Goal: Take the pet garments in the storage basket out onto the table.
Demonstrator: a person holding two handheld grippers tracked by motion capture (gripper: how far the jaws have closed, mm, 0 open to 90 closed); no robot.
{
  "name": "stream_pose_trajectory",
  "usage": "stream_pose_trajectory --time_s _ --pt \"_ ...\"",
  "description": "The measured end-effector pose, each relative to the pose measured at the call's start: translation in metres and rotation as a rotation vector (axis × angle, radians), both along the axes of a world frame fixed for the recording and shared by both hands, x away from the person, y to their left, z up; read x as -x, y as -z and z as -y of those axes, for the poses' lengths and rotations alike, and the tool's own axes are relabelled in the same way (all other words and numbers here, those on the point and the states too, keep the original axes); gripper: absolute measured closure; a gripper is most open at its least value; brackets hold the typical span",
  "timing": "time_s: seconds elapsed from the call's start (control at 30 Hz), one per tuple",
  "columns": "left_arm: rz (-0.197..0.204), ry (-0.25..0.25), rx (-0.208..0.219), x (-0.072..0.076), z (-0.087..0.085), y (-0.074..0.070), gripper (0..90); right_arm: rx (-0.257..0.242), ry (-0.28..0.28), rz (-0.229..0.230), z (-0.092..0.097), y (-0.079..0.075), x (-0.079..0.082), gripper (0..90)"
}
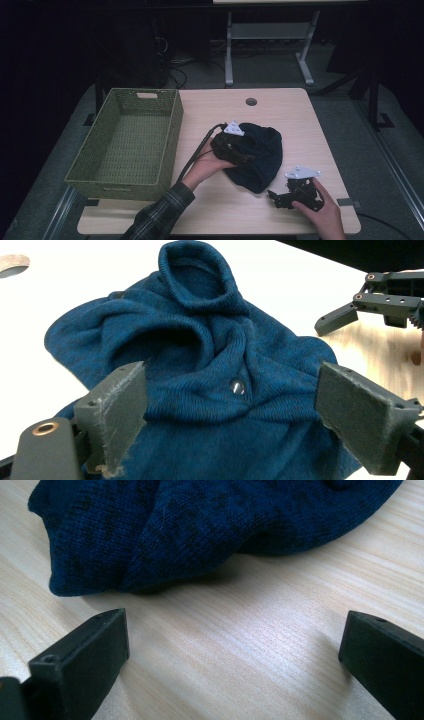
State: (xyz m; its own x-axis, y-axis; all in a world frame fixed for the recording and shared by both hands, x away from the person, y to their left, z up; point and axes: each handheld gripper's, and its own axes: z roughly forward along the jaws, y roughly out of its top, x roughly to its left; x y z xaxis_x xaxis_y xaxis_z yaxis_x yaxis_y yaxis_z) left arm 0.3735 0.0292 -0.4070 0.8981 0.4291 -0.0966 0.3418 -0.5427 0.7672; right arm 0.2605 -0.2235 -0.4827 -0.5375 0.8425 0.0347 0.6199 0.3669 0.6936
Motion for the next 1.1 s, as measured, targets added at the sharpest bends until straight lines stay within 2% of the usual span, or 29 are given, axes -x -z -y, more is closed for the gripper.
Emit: stream_pose_trajectory --time_s 0.33,0.47,0.63,0.77,1.0,1.1 --pt "0.021 -0.034 0.019 0.016 -0.023 -0.002 13.4 0.001 -0.001 0.002 0.000 0.000 0.000 0.0" --pt "0.028 -0.051 0.014 0.022 -0.033 -0.001 13.4 0.001 -0.002 0.002 0.000 0.000 0.000 0.0" --pt "0.017 -0.077 0.015 0.032 -0.046 0.005 13.4 0.001 -0.002 0.001 0.000 0.000 0.000 0.0" --pt "0.016 -0.089 -0.001 0.039 -0.058 0.010 13.4 0.002 -0.003 0.003 0.000 0.000 0.000 0.0" --pt "-0.001 -0.129 0.007 0.048 -0.073 0.017 13.4 0.001 -0.002 0.001 0.000 0.000 0.000 0.0" --pt "-0.008 -0.133 -0.009 0.051 -0.079 0.021 13.4 0.002 -0.002 0.003 0.000 0.000 0.000 0.0"
